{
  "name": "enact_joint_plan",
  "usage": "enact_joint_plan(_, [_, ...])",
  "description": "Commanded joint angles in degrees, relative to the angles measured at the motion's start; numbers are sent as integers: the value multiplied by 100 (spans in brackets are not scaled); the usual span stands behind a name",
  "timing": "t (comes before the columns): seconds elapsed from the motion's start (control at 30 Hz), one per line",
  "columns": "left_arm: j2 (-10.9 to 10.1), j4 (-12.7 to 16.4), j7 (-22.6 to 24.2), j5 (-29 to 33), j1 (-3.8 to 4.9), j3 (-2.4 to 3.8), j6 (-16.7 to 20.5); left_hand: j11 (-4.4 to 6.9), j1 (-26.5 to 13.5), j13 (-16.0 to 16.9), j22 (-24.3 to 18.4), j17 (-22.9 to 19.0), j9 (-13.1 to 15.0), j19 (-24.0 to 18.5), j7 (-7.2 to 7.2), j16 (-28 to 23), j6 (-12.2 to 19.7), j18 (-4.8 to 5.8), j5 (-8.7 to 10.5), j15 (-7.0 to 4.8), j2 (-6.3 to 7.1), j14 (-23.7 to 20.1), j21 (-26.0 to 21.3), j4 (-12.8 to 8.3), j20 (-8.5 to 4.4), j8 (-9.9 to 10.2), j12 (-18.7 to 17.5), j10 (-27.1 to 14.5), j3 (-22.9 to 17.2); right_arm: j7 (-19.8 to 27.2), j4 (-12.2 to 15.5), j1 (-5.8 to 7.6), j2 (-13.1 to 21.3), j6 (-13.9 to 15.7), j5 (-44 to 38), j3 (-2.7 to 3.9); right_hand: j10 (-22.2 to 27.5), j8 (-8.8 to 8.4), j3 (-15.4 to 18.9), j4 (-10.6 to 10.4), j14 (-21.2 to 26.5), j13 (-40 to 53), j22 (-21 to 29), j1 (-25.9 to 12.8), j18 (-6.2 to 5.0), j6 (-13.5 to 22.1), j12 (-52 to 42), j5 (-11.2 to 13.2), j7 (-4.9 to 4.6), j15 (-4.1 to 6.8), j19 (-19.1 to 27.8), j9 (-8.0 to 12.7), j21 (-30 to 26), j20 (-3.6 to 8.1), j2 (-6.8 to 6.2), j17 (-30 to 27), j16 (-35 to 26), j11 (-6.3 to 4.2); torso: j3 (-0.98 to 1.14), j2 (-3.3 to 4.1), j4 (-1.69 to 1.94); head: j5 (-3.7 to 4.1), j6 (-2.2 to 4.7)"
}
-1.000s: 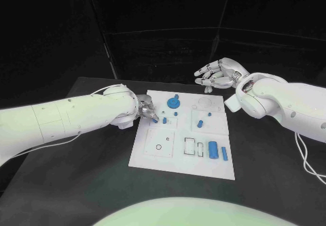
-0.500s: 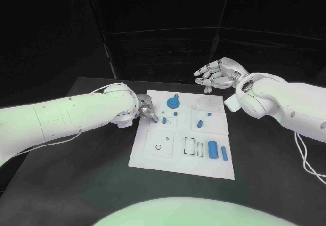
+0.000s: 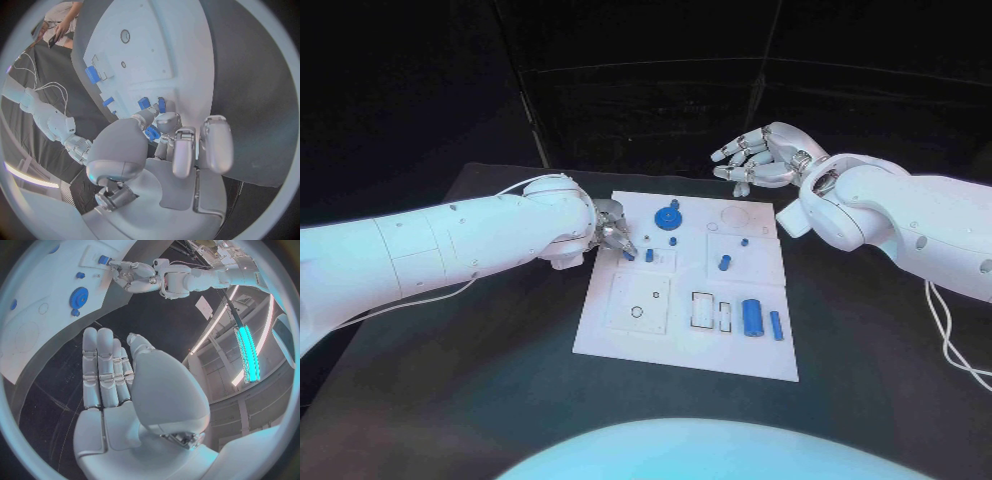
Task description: Assemble the parts on the task board
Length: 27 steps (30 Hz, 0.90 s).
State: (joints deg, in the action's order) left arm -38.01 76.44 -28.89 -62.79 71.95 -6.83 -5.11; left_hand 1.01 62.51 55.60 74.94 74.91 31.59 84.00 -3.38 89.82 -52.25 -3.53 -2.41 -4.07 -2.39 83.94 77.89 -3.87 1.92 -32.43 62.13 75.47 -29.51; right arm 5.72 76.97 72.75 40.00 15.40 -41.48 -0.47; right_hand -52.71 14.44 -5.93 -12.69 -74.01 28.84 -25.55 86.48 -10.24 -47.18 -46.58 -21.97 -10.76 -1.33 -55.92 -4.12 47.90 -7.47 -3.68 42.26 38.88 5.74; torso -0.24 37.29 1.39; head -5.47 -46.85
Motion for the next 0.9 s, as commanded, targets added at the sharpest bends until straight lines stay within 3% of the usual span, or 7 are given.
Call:
enact_joint_plan(0.03, [38,-10,-78,3,-57,-40,-202,24,-67,15,53,1509,3,68,33,18,-68,1,-35,-51,6,606,-2,-550,-37,-33,10,52,-601,30,5,11,-3,-30,-8,4,36,33,-32,-2,48,-6,5,-9,-19,30,-35,-25,4,10,32,0,-23,10,-6,-6,4,-9,-1,4,1,8,-7])
enact_joint_plan(0.4, [52,-27,-79,33,-57,-40,-279,68,-329,-81,68,1509,24,78,90,18,-187,3,-32,-83,-23,606,3,-395,-60,-108,-45,76,-643,11,4,11,1,-47,-8,3,39,39,-39,0,50,-11,4,-4,-19,33,-41,-26,4,10,34,0,-23,9,-8,-10,7,-10,-4,2,4,15,-8])
enact_joint_plan(0.53, [56,-44,-70,90,-57,-40,-249,84,-532,-102,104,1509,21,93,115,18,-249,12,-28,-95,-80,606,31,-236,-73,-125,-49,110,-613,-2,-4,11,-2,-66,-9,3,42,41,-42,3,52,-13,4,0,-19,34,-43,-27,4,10,34,0,-23,9,-11,-12,8,-10,1,0,6,14,-10])
enact_joint_plan(0.9, [43,-31,-56,125,-57,-40,-211,110,-573,-151,136,1509,24,106,147,18,-278,19,-30,-114,-35,606,56,-260,-86,-139,-81,119,-617,-8,-9,11,-1,-80,-10,3,42,41,-42,3,52,-13,4,0,-19,34,-43,-27,4,10,34,0,-23,9,-11,-12,8,-10,-5,0,7,17,-14])
